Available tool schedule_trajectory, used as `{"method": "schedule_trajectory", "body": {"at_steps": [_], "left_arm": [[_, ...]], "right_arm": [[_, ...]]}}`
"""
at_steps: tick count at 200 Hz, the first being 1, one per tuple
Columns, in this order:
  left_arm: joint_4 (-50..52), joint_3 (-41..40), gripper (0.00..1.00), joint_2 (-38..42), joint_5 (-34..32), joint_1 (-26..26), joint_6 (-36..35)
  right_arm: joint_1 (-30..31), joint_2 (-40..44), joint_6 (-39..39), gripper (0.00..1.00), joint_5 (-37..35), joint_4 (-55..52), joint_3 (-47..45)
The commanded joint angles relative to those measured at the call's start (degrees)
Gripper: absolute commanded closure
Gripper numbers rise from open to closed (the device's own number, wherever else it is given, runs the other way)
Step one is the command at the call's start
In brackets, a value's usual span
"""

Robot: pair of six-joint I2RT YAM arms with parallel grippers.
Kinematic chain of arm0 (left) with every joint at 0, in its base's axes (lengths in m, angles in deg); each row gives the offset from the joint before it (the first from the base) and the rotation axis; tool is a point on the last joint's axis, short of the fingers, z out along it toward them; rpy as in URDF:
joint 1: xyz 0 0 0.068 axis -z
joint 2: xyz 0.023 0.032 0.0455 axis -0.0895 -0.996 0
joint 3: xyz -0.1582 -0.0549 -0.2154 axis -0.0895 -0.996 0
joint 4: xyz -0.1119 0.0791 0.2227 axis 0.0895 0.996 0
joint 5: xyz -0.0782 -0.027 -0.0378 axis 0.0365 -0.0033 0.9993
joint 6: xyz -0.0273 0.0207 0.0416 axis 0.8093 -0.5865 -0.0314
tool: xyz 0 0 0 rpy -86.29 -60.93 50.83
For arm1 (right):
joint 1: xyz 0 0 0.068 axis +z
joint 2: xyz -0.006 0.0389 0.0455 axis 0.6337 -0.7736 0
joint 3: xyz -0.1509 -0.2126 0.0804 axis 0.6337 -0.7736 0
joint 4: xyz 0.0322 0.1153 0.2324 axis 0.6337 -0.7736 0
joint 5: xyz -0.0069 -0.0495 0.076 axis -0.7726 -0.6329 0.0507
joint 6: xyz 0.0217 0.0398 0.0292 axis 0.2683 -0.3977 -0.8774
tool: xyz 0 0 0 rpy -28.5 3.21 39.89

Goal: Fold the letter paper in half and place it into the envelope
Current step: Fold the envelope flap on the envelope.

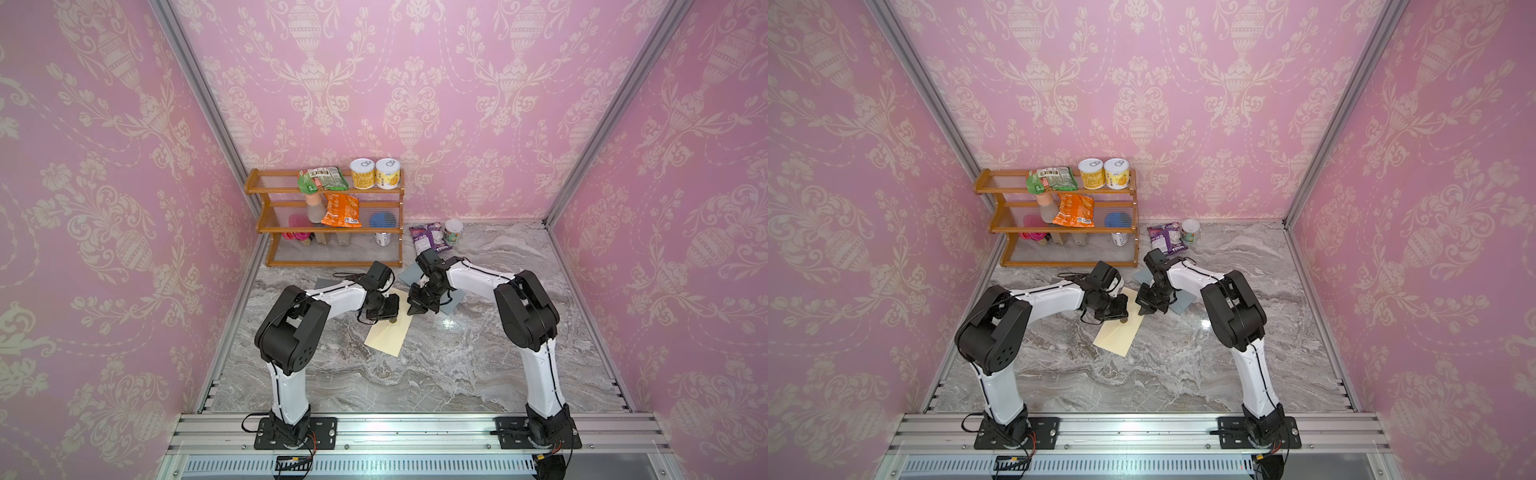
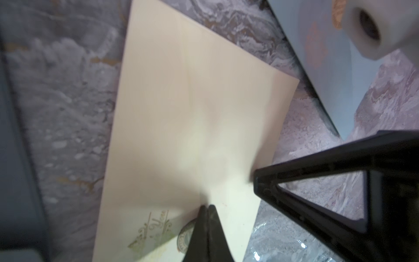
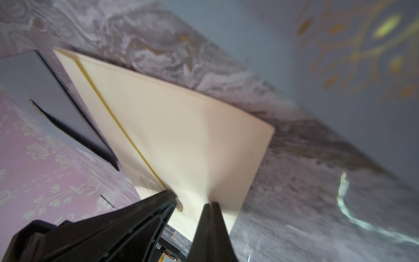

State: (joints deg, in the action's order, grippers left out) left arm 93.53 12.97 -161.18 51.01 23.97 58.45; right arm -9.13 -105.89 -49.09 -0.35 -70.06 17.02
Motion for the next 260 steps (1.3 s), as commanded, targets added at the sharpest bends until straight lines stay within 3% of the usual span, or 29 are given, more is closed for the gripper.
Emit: {"method": "schedule_trajectory", "body": {"at_steps": [1,57,144,260], "left_arm": [[9.8,-4.2,1.0,0.9,-4.6,-0.1,-4.1],[8.9,-2.7,1.0,1.4,-3.3,0.7,-2.6],[5.3,4.1,1.0,-8.6,-1.6,1.9,1.1],[10.6,-10.1,1.0,4.2,-7.5,1.2,-10.1]], "right_arm": [[0.0,-4.9,-1.0,1.0,-6.0,-2.7,-2.8],[0.0,-5.4,-1.2,1.0,-6.1,-3.2,-1.6],[-0.1,-4.9,-1.4,1.0,-6.5,-3.5,-2.1],[0.0,-5.8,-1.0,1.0,-6.8,-4.7,0.4]]}}
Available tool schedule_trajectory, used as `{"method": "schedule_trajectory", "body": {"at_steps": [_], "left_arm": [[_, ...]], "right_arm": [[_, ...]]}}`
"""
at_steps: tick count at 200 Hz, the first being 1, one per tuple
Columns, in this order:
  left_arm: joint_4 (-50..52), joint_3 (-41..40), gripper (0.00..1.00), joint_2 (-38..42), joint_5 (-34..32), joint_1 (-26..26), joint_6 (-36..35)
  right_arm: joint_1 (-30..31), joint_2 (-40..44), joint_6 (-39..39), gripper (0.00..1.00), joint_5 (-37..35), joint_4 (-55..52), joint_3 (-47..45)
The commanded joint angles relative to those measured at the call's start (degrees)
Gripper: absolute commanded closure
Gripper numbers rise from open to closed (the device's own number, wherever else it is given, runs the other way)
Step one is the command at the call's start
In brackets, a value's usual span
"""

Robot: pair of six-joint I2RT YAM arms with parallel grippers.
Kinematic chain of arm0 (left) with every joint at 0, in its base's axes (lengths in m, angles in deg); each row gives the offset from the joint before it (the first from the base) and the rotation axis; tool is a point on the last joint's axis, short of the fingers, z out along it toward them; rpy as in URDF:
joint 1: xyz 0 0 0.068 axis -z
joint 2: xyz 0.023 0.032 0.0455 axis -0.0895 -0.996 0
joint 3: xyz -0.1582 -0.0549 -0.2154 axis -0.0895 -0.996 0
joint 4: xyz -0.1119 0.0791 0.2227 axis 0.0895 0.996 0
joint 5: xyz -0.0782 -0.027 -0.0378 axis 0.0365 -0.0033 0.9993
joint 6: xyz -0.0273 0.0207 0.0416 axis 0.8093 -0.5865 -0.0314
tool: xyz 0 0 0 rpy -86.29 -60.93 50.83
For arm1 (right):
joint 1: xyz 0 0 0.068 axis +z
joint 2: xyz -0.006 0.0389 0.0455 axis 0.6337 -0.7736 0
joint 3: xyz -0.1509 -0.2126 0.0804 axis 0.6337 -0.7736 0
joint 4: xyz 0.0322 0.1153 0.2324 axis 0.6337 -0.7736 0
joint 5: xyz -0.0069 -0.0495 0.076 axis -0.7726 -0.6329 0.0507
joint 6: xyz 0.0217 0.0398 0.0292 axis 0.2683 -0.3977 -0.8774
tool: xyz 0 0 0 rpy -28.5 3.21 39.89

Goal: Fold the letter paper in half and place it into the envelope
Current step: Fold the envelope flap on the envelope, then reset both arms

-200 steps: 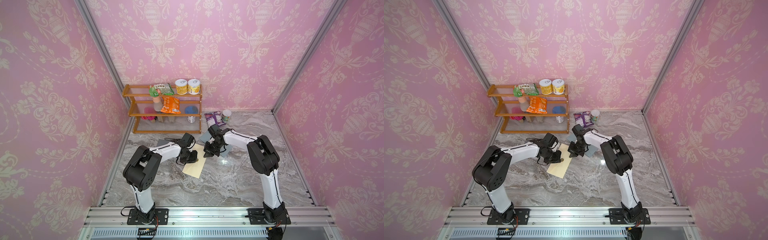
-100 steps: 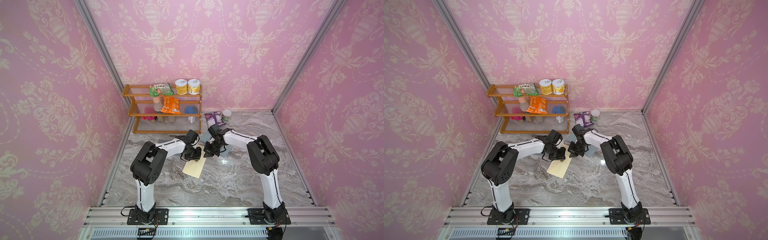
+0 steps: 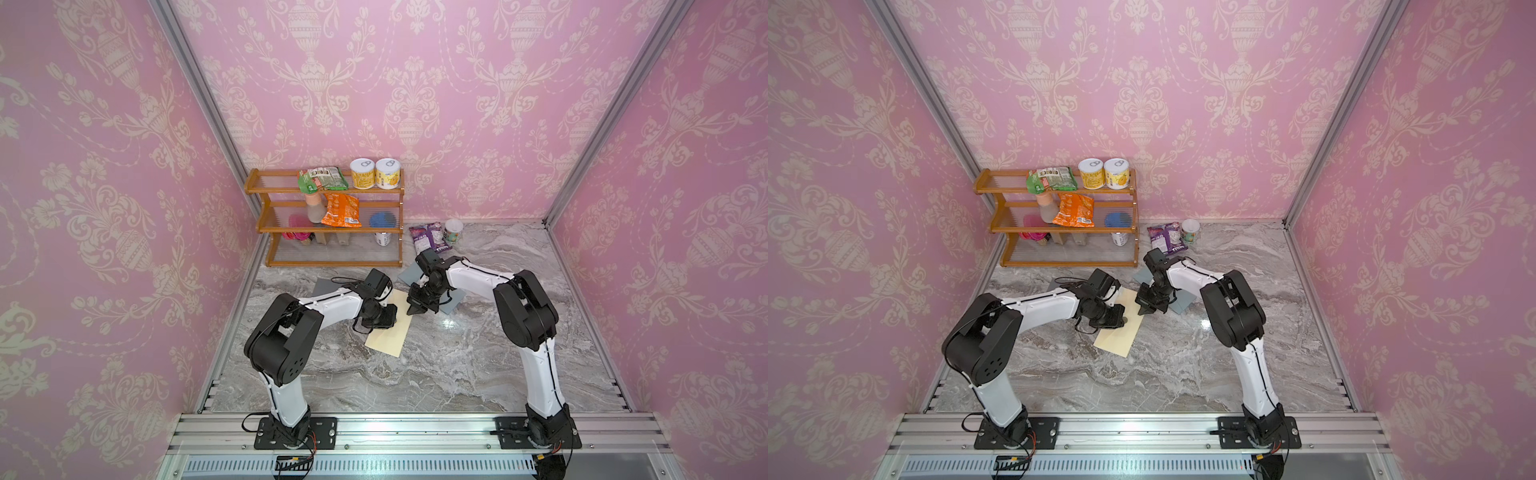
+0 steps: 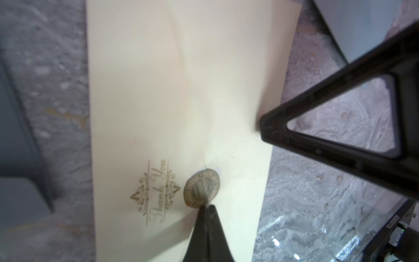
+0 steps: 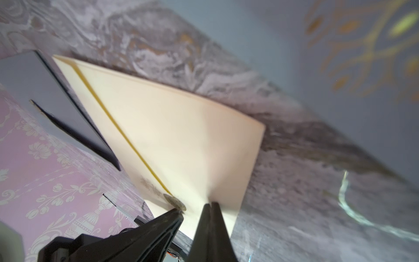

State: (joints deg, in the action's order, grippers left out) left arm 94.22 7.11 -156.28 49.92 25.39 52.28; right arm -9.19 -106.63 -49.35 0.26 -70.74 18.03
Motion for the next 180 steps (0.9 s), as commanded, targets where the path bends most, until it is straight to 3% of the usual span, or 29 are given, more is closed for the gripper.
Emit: {"method": "schedule_trajectory", "body": {"at_steps": [1,41,103,117,123,129,135,137,140,145,152,168,180], "left_arm": [[10.0,-4.3,1.0,-0.6,-6.5,-0.3,-4.0],[12.4,1.3,1.0,2.5,-7.5,-0.7,-3.8],[20.6,16.7,1.0,12.3,-12.3,-2.5,-7.2],[21.8,17.2,1.0,16.5,-16.0,-3.8,-9.0],[21.6,16.3,0.96,18.5,-17.3,-4.8,-9.3],[20.9,15.1,0.86,20.7,-17.5,-6.4,-9.3],[20.2,13.8,0.67,22.7,-17.4,-7.9,-9.1],[19.9,13.1,0.61,23.3,-17.4,-8.5,-9.1],[19.6,12.3,0.45,24.1,-17.6,-9.1,-9.1],[19.0,10.9,0.29,25.6,-18.4,-10.1,-8.9],[17.9,9.0,0.18,27.5,-19.6,-11.0,-9.1],[13.7,2.3,0.02,31.7,-23.0,-12.7,-9.0],[9.2,-2.8,0.01,34.5,-24.2,-14.6,-8.4]], "right_arm": [[0.0,-5.1,-0.7,1.0,-7.5,-4.1,-0.5],[0.3,-2.0,3.3,1.0,-10.1,-5.2,2.9],[0.8,15.2,8.9,1.0,-16.0,-7.7,6.9],[0.7,21.1,10.3,0.89,-18.2,-7.7,4.1],[0.6,23.8,11.0,0.78,-19.2,-7.5,2.4],[0.4,26.4,11.6,0.53,-19.8,-6.9,0.3],[-0.1,29.0,12.1,0.22,-20.4,-6.4,-2.0],[-0.2,29.8,12.2,0.17,-20.6,-6.2,-2.8],[-0.4,30.9,12.3,0.03,-21.0,-6.0,-4.0],[-1.1,33.0,12.7,0.0,-21.5,-5.7,-6.0],[-2.0,35.5,13.5,0.0,-22.7,-5.7,-8.6],[-4.7,40.7,15.4,0.0,-27.0,-5.1,-14.6],[-7.3,43.8,18.1,0.0,-29.9,-3.7,-18.8]]}}
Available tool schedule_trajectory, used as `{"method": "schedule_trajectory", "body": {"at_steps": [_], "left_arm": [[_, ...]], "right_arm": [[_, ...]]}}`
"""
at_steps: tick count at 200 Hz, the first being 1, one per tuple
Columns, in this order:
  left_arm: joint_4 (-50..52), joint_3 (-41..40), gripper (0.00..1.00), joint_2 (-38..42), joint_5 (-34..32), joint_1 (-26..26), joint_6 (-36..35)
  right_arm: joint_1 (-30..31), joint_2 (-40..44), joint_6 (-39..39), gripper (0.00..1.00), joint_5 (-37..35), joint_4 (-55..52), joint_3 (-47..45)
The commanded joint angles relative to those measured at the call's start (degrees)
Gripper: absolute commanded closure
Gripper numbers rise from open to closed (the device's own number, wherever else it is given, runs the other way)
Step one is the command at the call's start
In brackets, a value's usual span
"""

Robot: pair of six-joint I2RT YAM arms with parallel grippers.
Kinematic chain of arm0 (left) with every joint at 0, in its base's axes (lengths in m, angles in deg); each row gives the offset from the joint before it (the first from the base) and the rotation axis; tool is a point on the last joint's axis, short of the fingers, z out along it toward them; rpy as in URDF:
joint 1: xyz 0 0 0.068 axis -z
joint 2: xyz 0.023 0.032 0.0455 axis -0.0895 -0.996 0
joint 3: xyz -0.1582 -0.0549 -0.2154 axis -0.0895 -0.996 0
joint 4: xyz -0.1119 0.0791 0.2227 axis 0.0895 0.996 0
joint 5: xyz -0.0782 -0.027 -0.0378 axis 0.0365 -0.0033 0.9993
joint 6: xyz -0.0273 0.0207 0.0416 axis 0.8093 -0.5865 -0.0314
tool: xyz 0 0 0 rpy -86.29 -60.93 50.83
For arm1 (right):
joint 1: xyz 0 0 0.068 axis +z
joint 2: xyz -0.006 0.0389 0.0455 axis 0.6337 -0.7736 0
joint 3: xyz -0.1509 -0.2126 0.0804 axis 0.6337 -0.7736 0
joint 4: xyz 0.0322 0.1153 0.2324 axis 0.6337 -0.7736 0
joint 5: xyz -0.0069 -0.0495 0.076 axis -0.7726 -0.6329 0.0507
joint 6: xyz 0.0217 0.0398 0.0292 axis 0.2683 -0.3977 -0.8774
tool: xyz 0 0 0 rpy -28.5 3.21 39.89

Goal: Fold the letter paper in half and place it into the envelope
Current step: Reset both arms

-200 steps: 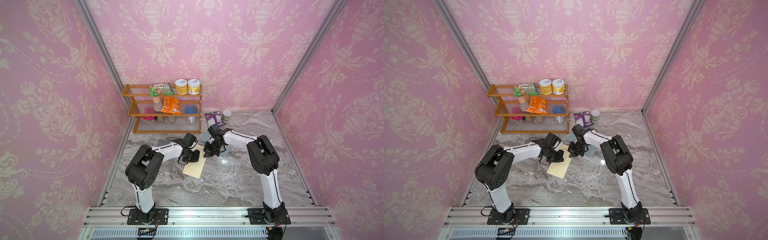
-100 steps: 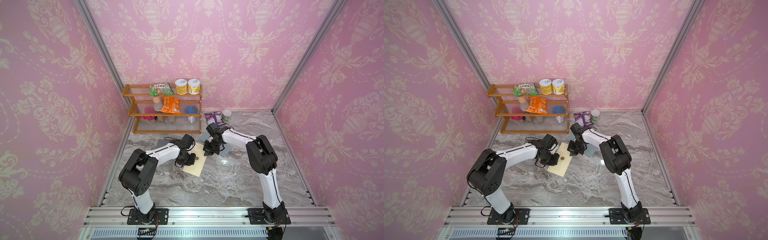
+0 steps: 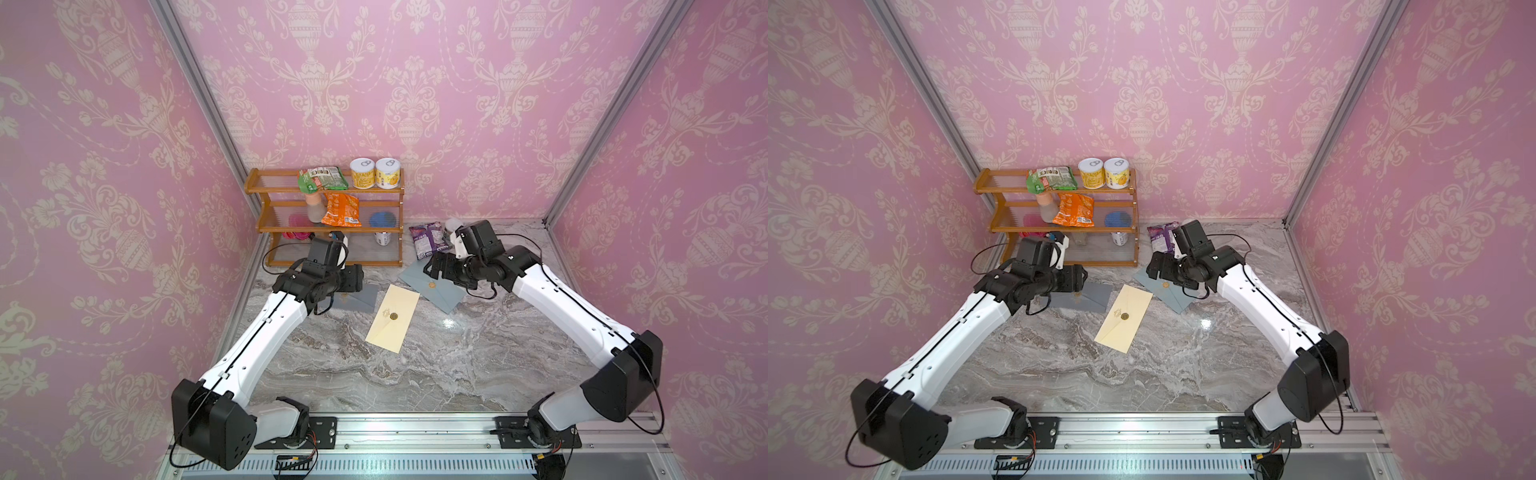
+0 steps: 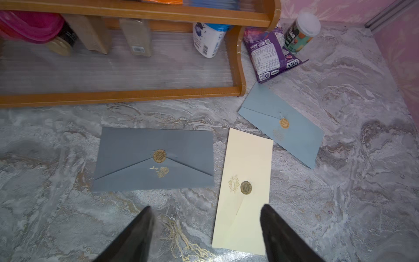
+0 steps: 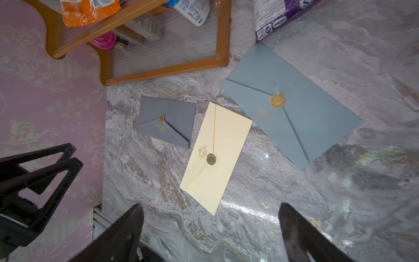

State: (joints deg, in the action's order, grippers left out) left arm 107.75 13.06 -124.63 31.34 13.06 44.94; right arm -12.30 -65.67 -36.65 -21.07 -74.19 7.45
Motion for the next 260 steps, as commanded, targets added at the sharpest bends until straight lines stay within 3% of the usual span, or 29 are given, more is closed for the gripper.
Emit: {"method": "schedule_trajectory", "body": {"at_steps": [1,33,59,87,97,125,163,187,202,214,232,260], "left_arm": [[-4.6,-9.0,0.01,3.1,-5.7,-2.4,-1.0],[-13.9,-18.2,0.01,5.8,-12.6,-6.6,-1.4],[-27.2,-26.9,0.01,6.4,-18.5,-9.3,-3.9],[-39.4,-31.4,0.01,1.4,-20.6,-14.3,-2.8],[-40.0,-30.2,0.01,-1.0,-18.4,-17.1,-2.6],[-57.1,-34.6,0.01,-7.3,-13.5,-20.1,-6.8],[-74.6,-38.6,0.01,-15.8,-11.7,-20.8,-11.3],[-88.0,-42.4,0.01,-21.6,-9.4,-20.7,-12.3],[-81.4,-40.4,0.01,-20.1,-8.7,-20.3,-13.1],[-84.7,-41.0,0.01,-21.2,-8.6,-19.8,-13.9],[-83.5,-40.6,0.01,-20.9,-7.8,-19.8,-14.2],[-81.9,-40.2,0.01,-20.5,-6.9,-19.8,-14.4]], "right_arm": [[-4.4,3.1,5.6,0.0,-8.8,-0.1,-8.6],[-9.7,10.1,17.1,0.0,-20.7,11.7,-21.5],[-11.2,11.8,29.7,0.0,-31.8,32.2,-35.1],[-16.8,7.9,34.3,0.0,-29.2,49.7,-42.6],[-18.7,6.6,34.9,0.0,-26.6,56.0,-44.6],[-21.3,2.6,35.2,0.0,-24.7,71.7,-49.7],[-24.2,-1.9,32.9,0.0,-21.8,87.8,-55.2],[-24.2,-1.1,33.4,0.0,-19.7,91.4,-57.8],[-24.3,-2.6,34.5,0.0,-16.5,93.9,-58.7],[-23.5,-6.3,36.3,0.0,-14.8,104.5,-61.7],[-22.6,-5.2,35.3,0.0,-20.7,103.6,-62.1],[-22.6,-5.4,35.4,0.0,-20.2,102.5,-61.1]]}}
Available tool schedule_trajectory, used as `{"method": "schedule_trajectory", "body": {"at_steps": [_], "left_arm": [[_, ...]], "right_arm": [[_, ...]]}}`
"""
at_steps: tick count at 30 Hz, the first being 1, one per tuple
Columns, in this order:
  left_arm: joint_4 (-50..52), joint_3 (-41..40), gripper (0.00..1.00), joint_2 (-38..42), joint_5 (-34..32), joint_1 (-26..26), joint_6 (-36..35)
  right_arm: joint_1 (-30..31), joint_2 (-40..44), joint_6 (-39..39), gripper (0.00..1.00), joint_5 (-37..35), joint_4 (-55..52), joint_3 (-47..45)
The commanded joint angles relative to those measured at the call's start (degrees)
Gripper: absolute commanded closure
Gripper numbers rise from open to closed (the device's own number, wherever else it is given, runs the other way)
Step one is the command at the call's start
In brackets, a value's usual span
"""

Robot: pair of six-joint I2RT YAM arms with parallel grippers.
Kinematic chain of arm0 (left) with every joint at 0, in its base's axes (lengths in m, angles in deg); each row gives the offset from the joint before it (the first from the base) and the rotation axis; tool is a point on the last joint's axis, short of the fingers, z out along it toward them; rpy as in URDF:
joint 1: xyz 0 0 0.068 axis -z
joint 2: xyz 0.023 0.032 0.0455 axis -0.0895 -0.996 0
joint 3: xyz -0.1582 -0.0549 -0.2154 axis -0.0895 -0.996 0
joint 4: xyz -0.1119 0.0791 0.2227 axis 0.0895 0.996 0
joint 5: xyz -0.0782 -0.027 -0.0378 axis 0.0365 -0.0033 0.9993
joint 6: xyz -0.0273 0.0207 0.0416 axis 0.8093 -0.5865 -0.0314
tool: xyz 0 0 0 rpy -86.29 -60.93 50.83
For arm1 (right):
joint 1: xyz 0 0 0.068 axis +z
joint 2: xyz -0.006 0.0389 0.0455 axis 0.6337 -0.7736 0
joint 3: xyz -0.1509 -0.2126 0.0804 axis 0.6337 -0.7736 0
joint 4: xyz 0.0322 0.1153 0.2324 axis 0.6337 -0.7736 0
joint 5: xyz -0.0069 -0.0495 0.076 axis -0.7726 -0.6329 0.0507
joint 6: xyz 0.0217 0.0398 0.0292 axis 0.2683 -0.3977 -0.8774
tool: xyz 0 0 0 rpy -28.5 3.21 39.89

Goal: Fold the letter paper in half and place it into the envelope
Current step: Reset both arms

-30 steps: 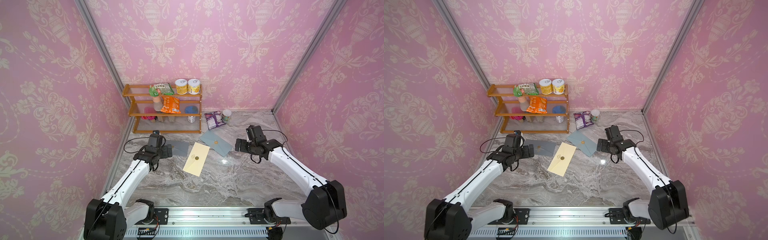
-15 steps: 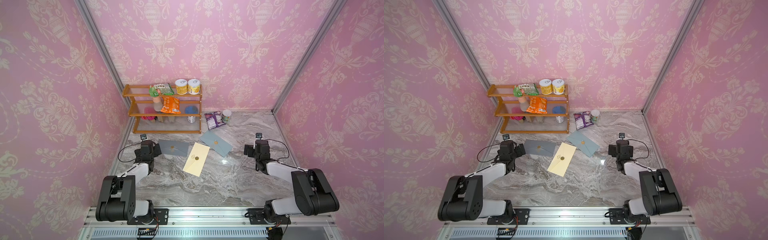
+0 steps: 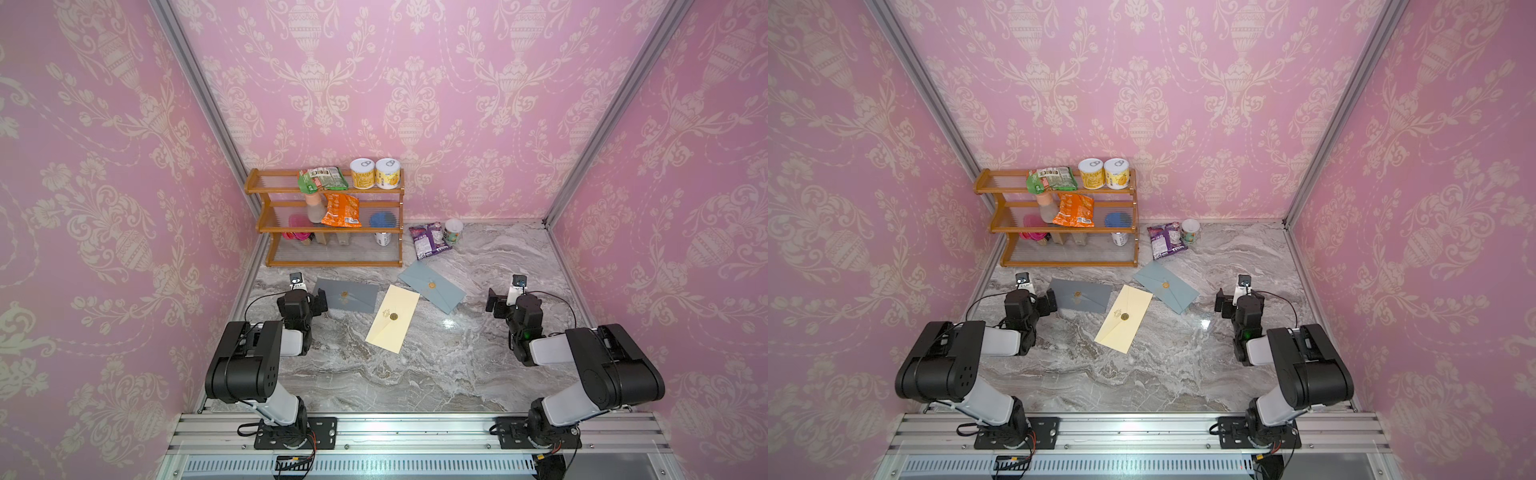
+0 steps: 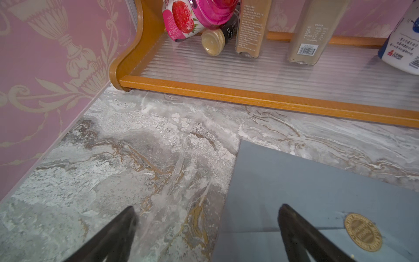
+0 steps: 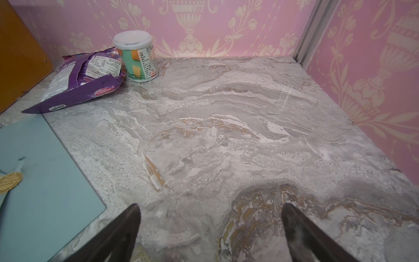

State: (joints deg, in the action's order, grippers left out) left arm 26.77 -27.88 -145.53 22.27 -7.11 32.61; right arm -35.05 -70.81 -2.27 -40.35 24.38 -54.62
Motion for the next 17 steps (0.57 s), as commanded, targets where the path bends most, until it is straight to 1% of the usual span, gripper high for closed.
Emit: {"method": "schedule_trajectory", "body": {"at_steps": [1,2,3,6,9,17], "left_arm": [[-0.9,0.7,0.01,0.4,2.3,0.4,-2.1],[-0.6,1.1,0.01,0.2,3.6,0.4,-2.6],[-0.2,1.2,0.01,0.4,3.8,0.4,-2.6],[-0.2,1.3,0.01,0.3,3.9,0.4,-2.7],[-0.4,1.1,0.01,0.3,3.9,0.4,-2.7],[-0.3,1.3,0.01,0.3,3.9,0.4,-2.6]], "right_arm": [[0.1,-0.2,1.1,0.0,-0.9,3.8,1.0],[0.1,0.1,1.0,0.0,-0.6,0.3,2.4],[-0.3,0.1,0.8,0.0,0.4,-0.3,2.6],[0.0,0.0,2.2,0.0,3.0,2.7,1.2],[-0.5,0.1,2.3,0.0,5.4,-0.2,2.6],[-1.4,0.1,1.7,0.0,6.6,-1.2,3.1]]}}
